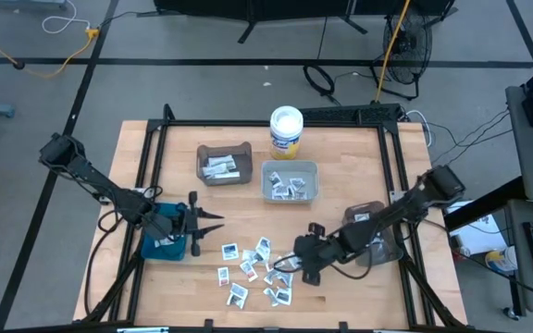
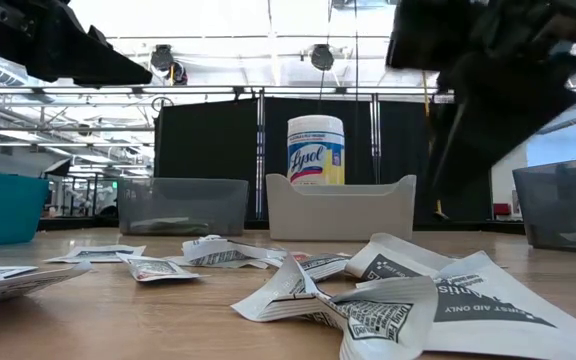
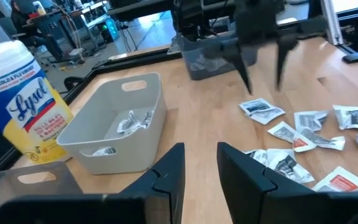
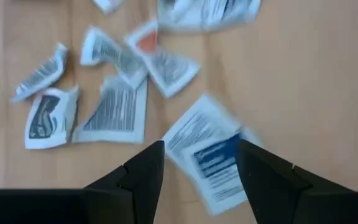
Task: Pick & Place First Aid Supplies
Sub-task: Put the blue alcohol pad into the bottom black bin, then move the blue alcohol pad to the center of the table
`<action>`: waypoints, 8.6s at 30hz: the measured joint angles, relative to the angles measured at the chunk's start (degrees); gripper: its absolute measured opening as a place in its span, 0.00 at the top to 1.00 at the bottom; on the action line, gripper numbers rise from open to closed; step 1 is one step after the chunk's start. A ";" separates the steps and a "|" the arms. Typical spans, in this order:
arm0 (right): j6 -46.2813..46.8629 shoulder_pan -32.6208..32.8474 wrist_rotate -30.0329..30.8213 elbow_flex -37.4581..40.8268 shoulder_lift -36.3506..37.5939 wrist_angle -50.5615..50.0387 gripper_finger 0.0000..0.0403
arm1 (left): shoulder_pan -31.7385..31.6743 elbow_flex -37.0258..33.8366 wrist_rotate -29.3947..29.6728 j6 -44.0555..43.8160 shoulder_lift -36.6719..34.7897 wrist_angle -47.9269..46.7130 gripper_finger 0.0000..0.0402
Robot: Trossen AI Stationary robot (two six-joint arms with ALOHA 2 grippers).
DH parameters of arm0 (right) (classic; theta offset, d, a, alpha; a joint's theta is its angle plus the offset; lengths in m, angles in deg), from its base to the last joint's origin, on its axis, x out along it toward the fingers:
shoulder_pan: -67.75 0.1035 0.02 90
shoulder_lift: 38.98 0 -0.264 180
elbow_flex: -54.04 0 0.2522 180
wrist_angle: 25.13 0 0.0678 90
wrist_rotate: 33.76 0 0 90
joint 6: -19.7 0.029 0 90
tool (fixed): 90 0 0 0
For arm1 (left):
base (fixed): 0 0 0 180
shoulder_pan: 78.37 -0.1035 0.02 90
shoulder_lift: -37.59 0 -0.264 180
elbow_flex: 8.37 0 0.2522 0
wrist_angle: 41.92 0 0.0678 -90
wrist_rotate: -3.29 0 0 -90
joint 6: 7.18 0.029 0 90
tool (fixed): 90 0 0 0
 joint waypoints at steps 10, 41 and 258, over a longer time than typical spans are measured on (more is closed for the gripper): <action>-17.62 0.80 4.15 2.45 2.57 -2.95 0.52 | 0.06 0.00 -1.22 -2.38 0.00 -0.03 0.76; -25.43 -4.28 -7.97 10.60 -2.31 15.93 0.28 | 0.10 0.02 -0.94 -2.08 -0.02 0.05 0.76; -16.44 2.47 -12.67 -3.98 -6.04 4.23 0.26 | -0.31 31.95 -14.79 -9.43 22.17 -38.74 0.70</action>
